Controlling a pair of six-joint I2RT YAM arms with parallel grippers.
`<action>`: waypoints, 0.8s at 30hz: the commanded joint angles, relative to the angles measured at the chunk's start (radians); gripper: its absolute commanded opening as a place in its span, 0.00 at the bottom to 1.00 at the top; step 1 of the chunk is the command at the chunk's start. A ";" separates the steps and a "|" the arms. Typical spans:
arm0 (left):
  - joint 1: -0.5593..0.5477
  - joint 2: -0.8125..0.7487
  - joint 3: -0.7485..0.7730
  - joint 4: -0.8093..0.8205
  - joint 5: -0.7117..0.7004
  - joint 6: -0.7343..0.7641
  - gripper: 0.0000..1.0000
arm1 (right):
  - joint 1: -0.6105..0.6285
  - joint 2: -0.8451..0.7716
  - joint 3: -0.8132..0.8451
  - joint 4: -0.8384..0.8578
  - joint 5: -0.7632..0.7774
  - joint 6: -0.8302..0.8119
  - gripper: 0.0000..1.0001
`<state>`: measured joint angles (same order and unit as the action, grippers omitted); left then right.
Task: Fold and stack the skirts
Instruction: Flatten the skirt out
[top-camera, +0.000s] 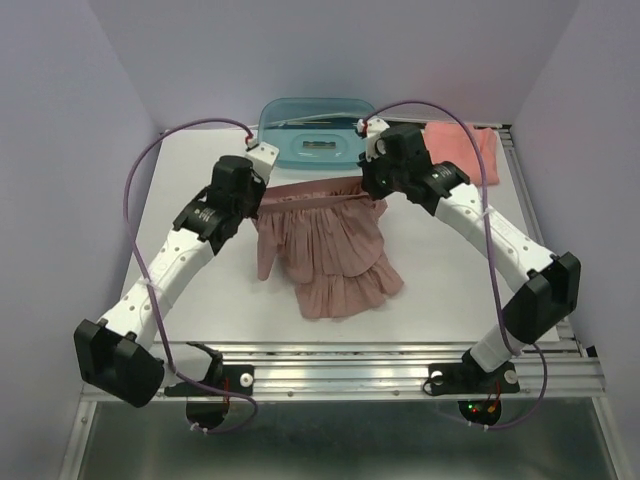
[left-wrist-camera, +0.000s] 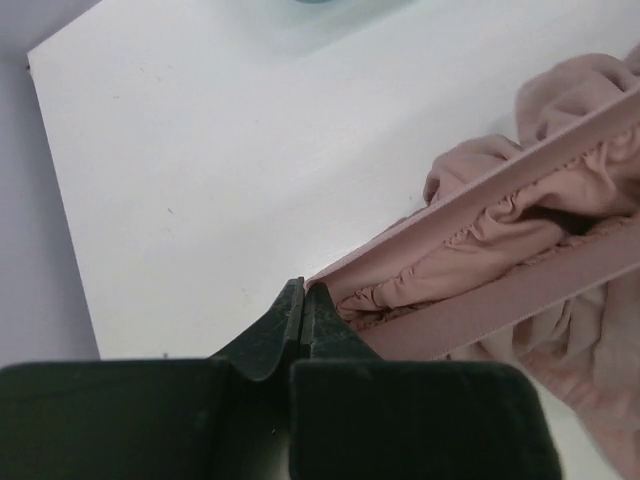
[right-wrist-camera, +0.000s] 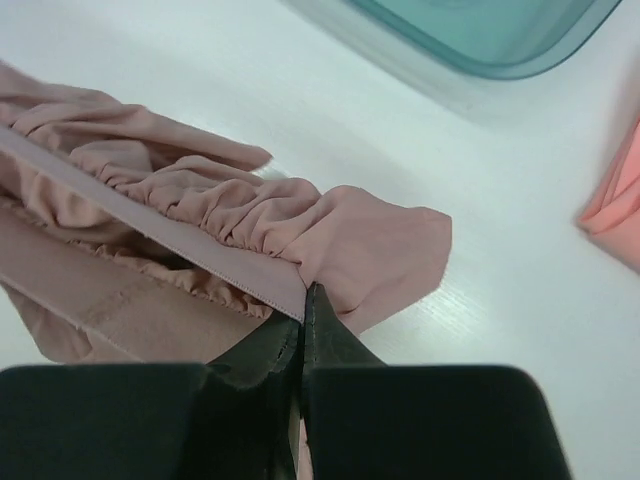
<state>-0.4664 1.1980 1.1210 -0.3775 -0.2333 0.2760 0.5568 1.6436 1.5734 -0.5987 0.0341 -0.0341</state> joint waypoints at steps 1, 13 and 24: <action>0.139 0.067 0.131 -0.060 0.020 -0.110 0.00 | -0.053 -0.060 0.008 0.002 0.046 -0.075 0.01; 0.178 0.241 0.494 0.075 0.084 -0.094 0.00 | -0.161 0.077 0.453 0.007 0.067 -0.320 0.01; 0.181 0.226 0.527 0.098 0.143 -0.012 0.00 | -0.170 0.052 0.458 -0.049 0.052 -0.285 0.01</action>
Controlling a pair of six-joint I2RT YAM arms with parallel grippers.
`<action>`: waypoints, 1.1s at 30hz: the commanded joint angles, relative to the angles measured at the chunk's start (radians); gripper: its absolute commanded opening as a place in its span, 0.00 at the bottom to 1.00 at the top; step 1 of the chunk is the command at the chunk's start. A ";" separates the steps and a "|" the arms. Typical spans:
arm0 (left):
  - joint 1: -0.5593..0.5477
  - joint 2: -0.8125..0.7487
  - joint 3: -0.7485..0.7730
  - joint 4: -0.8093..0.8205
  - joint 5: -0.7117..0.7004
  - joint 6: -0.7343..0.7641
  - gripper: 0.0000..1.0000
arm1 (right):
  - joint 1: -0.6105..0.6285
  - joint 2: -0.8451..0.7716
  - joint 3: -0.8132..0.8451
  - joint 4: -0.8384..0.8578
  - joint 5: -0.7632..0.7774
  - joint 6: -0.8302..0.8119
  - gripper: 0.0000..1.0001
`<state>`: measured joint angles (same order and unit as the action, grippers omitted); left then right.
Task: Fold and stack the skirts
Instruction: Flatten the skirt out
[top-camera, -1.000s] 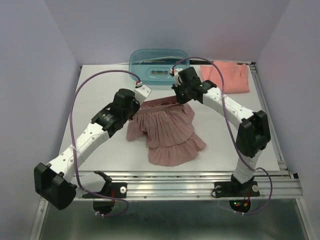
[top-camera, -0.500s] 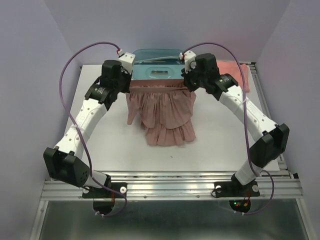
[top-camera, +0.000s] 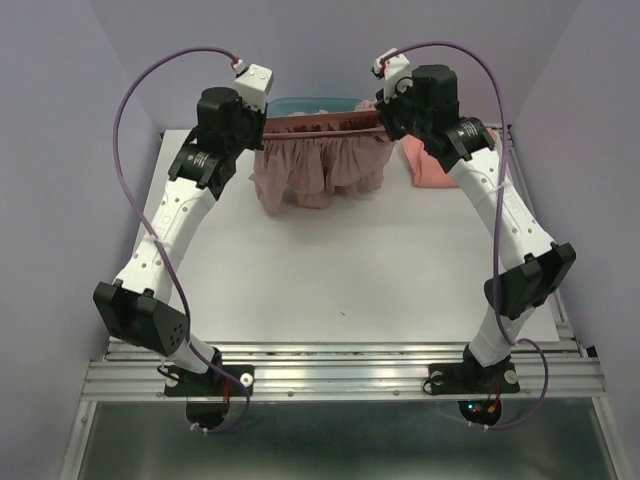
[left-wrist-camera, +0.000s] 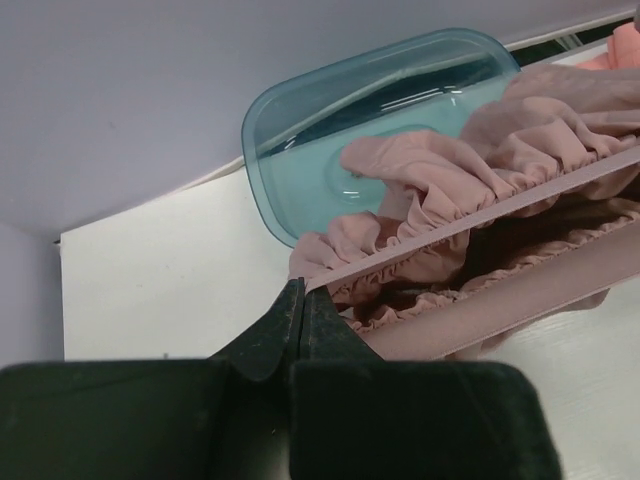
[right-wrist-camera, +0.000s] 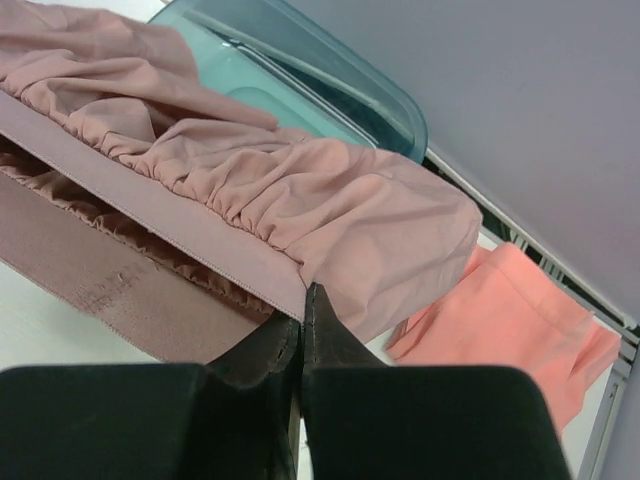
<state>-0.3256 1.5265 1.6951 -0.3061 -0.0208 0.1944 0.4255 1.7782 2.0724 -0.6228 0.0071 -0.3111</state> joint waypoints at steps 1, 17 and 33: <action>0.040 -0.127 -0.070 0.033 -0.065 0.074 0.00 | -0.039 -0.121 -0.052 -0.034 0.073 -0.005 0.01; 0.039 -0.811 -0.474 -0.382 0.547 0.376 0.00 | -0.039 -0.457 -0.133 -0.768 -0.159 -0.273 0.08; 0.039 -0.840 -0.787 -0.502 0.464 0.651 0.00 | -0.030 -0.522 -0.857 -0.634 -0.369 -0.196 0.01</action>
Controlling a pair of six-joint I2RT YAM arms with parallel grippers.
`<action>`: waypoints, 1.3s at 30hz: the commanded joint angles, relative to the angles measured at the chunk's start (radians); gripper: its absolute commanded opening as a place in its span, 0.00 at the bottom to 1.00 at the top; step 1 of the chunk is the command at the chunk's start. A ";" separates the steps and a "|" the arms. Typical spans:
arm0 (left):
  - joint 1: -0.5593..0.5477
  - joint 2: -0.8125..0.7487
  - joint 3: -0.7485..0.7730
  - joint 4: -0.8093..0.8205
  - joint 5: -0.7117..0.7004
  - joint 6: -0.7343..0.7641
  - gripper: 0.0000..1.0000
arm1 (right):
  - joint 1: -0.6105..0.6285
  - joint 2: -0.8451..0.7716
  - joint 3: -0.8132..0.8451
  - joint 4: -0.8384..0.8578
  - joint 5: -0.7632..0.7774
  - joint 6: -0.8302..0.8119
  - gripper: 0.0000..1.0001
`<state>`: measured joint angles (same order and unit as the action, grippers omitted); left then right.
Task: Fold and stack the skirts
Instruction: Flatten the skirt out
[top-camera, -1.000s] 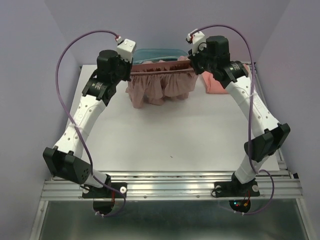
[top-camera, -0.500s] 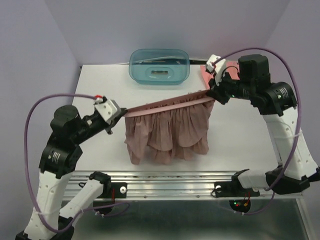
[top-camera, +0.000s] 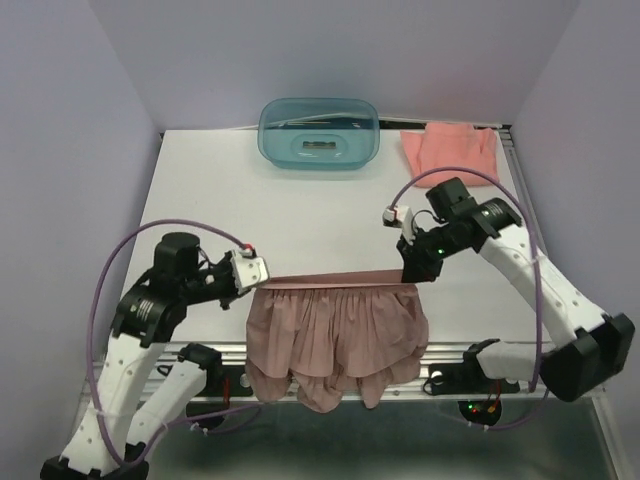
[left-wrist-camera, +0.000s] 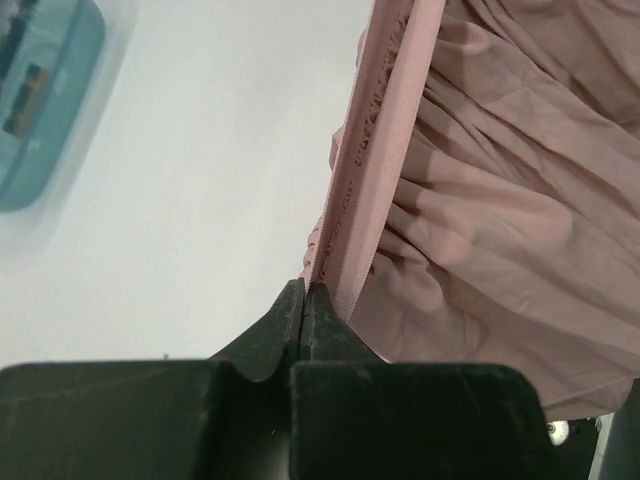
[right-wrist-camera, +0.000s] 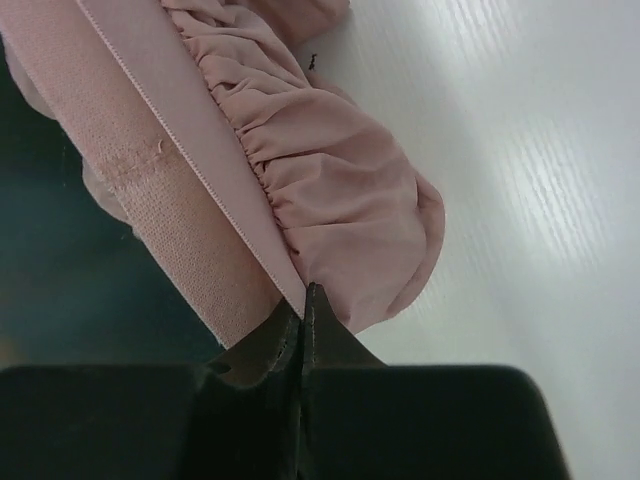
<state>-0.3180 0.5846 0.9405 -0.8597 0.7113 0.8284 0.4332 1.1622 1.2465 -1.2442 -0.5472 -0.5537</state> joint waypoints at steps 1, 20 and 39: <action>0.031 0.138 -0.035 0.069 -0.277 -0.004 0.00 | -0.037 0.118 -0.030 0.017 0.197 0.075 0.01; 0.033 0.907 0.225 0.481 -0.341 -0.425 0.00 | -0.165 0.830 0.558 0.160 0.380 0.162 0.09; 0.040 1.114 0.550 0.543 -0.413 -0.534 0.00 | -0.206 0.924 0.826 0.250 0.420 0.218 0.01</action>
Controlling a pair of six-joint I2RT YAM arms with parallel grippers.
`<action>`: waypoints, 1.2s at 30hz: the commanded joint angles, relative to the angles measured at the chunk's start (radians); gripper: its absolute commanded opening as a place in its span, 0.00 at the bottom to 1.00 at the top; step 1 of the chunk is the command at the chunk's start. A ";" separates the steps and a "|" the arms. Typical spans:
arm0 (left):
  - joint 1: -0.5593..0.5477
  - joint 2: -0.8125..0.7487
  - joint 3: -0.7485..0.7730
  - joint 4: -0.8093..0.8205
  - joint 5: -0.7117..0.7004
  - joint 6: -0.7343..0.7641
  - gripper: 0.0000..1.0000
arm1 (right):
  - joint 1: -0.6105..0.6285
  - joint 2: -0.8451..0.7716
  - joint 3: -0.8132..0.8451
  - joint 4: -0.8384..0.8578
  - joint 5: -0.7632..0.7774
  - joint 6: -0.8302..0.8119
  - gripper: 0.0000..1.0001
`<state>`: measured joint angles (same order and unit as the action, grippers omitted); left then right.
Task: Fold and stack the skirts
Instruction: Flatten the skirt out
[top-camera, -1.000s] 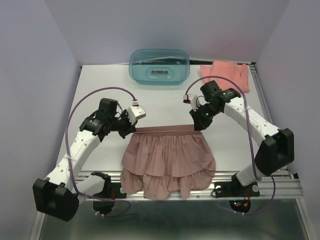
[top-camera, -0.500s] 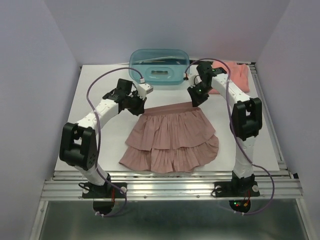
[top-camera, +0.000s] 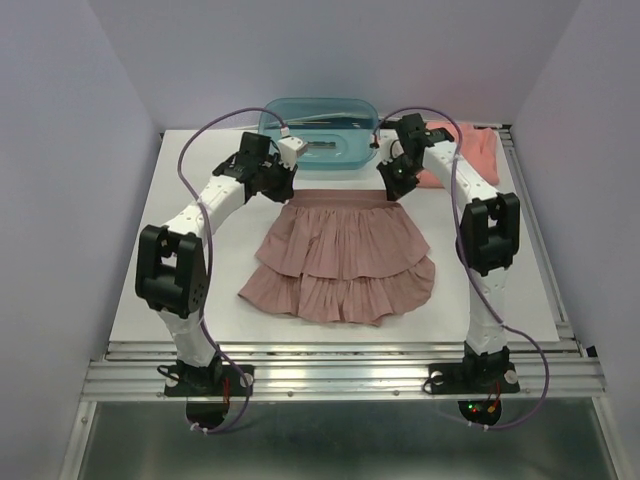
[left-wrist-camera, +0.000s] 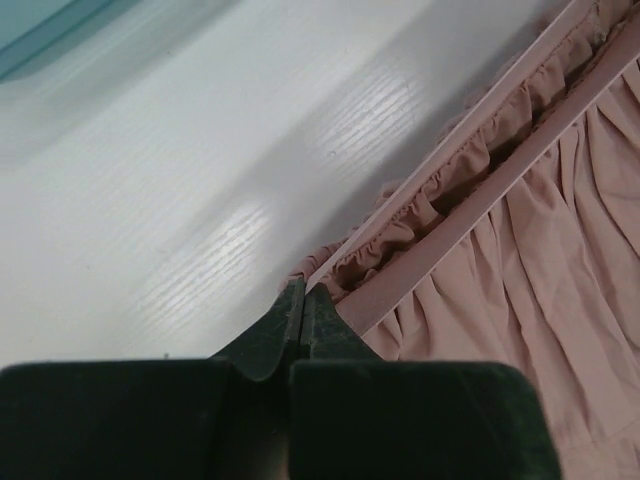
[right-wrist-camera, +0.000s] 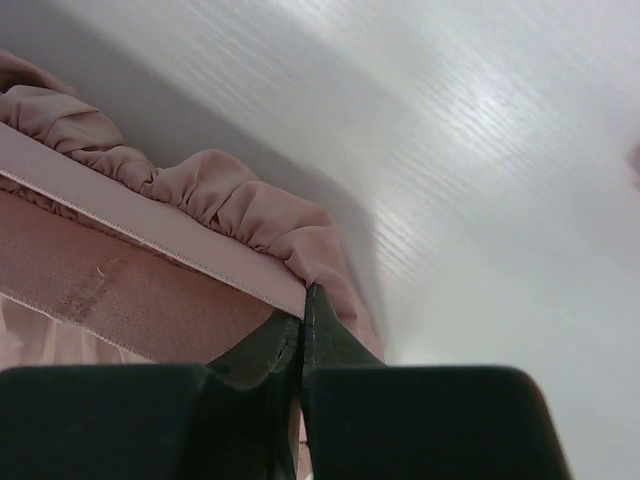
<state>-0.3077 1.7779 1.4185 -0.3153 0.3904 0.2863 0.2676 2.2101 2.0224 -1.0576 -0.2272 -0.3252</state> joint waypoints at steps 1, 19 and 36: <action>0.032 -0.092 0.080 0.018 -0.113 0.004 0.00 | -0.050 -0.130 0.070 0.071 0.123 -0.009 0.01; 0.047 -0.667 -0.359 0.014 0.106 0.359 0.46 | -0.031 -0.801 -0.503 0.119 -0.087 -0.398 0.65; -0.165 -1.089 -0.670 -0.297 0.018 0.657 0.88 | -0.022 -1.056 -0.821 -0.116 -0.141 -0.644 1.00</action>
<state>-0.4702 0.6327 0.6880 -0.5938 0.4110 0.9165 0.2451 1.1542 1.1522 -1.1103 -0.3084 -0.9371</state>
